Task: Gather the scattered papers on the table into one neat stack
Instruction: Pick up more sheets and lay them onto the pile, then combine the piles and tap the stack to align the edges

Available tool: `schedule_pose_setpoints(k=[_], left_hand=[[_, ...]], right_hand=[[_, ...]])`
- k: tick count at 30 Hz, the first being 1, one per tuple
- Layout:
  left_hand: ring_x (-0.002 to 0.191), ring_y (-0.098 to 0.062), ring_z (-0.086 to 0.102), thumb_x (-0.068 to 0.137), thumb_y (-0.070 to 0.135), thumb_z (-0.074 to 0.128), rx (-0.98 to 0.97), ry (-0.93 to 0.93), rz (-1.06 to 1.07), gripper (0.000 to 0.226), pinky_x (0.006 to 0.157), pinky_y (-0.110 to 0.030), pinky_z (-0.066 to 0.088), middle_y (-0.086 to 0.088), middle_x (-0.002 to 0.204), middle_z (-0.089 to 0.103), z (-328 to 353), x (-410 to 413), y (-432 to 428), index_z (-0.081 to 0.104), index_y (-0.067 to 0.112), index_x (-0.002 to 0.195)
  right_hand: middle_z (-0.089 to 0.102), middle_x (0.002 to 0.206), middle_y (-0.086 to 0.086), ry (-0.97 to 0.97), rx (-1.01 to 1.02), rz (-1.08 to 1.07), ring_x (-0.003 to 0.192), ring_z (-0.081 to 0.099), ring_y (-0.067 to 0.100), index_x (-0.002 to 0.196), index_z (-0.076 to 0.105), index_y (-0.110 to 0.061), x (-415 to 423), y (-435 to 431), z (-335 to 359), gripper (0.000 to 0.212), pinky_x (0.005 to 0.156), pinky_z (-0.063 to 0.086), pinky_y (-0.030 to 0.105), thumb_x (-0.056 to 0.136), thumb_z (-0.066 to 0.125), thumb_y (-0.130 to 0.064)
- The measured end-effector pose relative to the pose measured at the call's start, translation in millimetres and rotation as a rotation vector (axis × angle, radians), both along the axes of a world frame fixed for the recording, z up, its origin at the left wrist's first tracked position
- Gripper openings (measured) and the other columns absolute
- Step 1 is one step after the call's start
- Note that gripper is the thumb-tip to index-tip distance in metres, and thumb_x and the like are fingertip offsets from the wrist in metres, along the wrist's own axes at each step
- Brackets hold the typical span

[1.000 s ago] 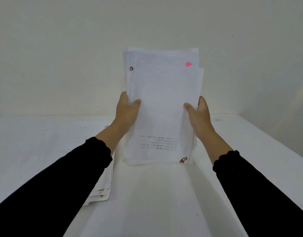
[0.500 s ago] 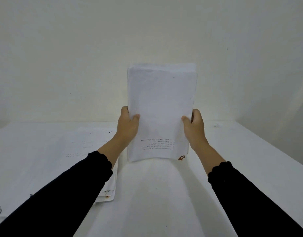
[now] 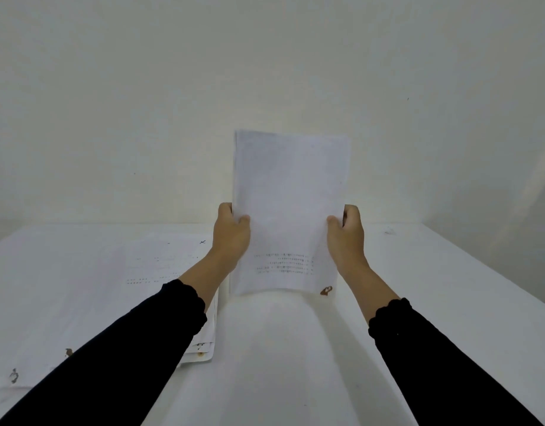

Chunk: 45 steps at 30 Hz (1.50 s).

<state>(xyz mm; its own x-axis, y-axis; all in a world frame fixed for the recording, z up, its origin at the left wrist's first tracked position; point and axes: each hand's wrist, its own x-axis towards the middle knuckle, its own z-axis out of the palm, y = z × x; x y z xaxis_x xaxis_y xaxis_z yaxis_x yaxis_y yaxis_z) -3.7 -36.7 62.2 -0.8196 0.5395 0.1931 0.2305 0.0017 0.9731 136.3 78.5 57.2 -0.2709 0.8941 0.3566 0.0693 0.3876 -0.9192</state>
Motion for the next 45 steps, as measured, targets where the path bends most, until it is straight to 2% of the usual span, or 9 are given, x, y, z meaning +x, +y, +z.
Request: schedule_pose_setpoints(k=[4, 11, 17, 21, 26, 32, 36, 41, 45], left_hand=[[0.08, -0.014, 0.053, 0.092, 0.013, 0.048, 0.094, -0.024, -0.001, 0.027, 0.063, -0.023, 0.044, 0.007, 0.088, 0.049, 8.8, -4.4, -2.2, 0.04, 0.011, 0.117], [0.094, -0.023, 0.049, 0.096, 0.016, 0.039, -0.111, -0.027, -0.036, 0.014, 0.08, -0.032, 0.042, -0.006, 0.107, 0.049, -18.7, -6.8, -6.1, 0.041, 0.01, 0.109], [0.088, -0.021, 0.05, 0.095, 0.016, 0.042, -0.013, -0.025, -0.043, 0.009, 0.066, -0.027, 0.044, 0.004, 0.088, 0.05, -9.6, -12.9, -8.3, 0.042, 0.012, 0.103], [0.098, -0.022, 0.05, 0.096, 0.017, 0.042, -0.175, -0.05, -0.106, 0.024, 0.087, -0.033, 0.044, -0.001, 0.108, 0.051, -22.8, -10.6, -13.3, 0.045, 0.011, 0.119], [0.093, -0.023, 0.049, 0.096, 0.013, 0.04, -0.158, 0.007, -0.06, 0.014, 0.081, -0.034, 0.044, -0.005, 0.106, 0.05, -11.9, -22.0, -22.2, 0.044, 0.01, 0.109], [0.091, -0.023, 0.05, 0.091, 0.009, 0.043, -0.149, 0.089, 0.059, 0.033, 0.075, -0.031, 0.041, -0.005, 0.104, 0.05, 20.7, -50.9, -47.1, 0.044, 0.006, 0.124], [0.088, -0.026, 0.05, 0.086, 0.008, 0.044, -0.285, 0.078, 0.116, 0.031, 0.068, -0.032, 0.04, -0.007, 0.101, 0.052, 22.6, -83.1, -71.3, 0.051, 0.006, 0.116], [0.062, -0.021, 0.046, 0.083, 0.003, 0.043, -0.535, 0.078, 0.125, 0.014, 0.053, -0.024, 0.035, -0.015, 0.091, 0.053, 7.6, -121.1, -102.3, 0.053, 0.001, 0.092], [0.077, -0.027, 0.044, 0.086, 0.0, 0.044, -0.761, 0.074, 0.114, 0.033, 0.057, -0.027, 0.034, -0.021, 0.089, 0.053, -16.9, -140.5, -118.8, 0.055, -0.012, 0.115]], right_hand=[[0.05, 0.084, -0.007, 0.087, -0.026, 0.026, 0.068, 0.047, 0.008, 0.11, 0.042, -0.013, -1.0, -3.8, 15.3, 0.02, 0.057, 0.039, 0.019, 0.091, 0.044, -0.007], [0.046, 0.075, -0.007, -0.054, -0.079, 0.003, 0.065, 0.043, 0.01, 0.092, 0.045, -0.01, -0.1, -5.2, -7.3, 0.007, 0.055, 0.035, 0.019, 0.093, 0.04, -0.005], [0.037, 0.068, -0.006, 0.006, -0.003, -0.023, 0.058, 0.035, 0.01, 0.084, 0.04, -0.012, -1.9, -2.7, 0.6, 0.011, 0.053, 0.031, 0.02, 0.092, 0.041, -0.004], [0.044, 0.074, -0.004, -0.108, -0.098, -0.007, 0.063, 0.041, 0.014, 0.088, 0.042, -0.01, -5.8, -6.4, -14.0, 0.007, 0.053, 0.034, 0.022, 0.089, 0.04, -0.003], [0.044, 0.07, -0.005, -0.13, 0.03, -0.023, 0.059, 0.04, 0.01, 0.071, 0.038, -0.016, -15.4, -12.4, -2.0, 0.024, 0.052, 0.032, 0.019, 0.091, 0.039, -0.002], [0.048, 0.076, -0.009, -0.072, 0.039, 0.057, 0.064, 0.045, 0.005, 0.095, 0.048, -0.011, -47.1, -35.8, 26.0, 0.016, 0.053, 0.034, 0.016, 0.089, 0.038, 0.0], [0.047, 0.078, -0.008, -0.092, -0.052, 0.126, 0.065, 0.044, 0.004, 0.099, 0.046, -0.013, -73.3, -55.3, 20.6, 0.018, 0.052, 0.032, 0.016, 0.09, 0.039, 0.0], [0.046, 0.078, -0.001, -0.312, -0.231, 0.229, 0.064, 0.044, 0.01, 0.093, 0.045, -0.01, -110.7, -70.6, -9.8, 0.013, 0.049, 0.033, 0.019, 0.087, 0.042, 0.001], [0.045, 0.07, 0.001, -0.468, -0.279, 0.312, 0.061, 0.043, 0.014, 0.071, 0.044, -0.01, -131.6, -80.4, -36.6, 0.02, 0.05, 0.033, 0.021, 0.085, 0.043, 0.004]])
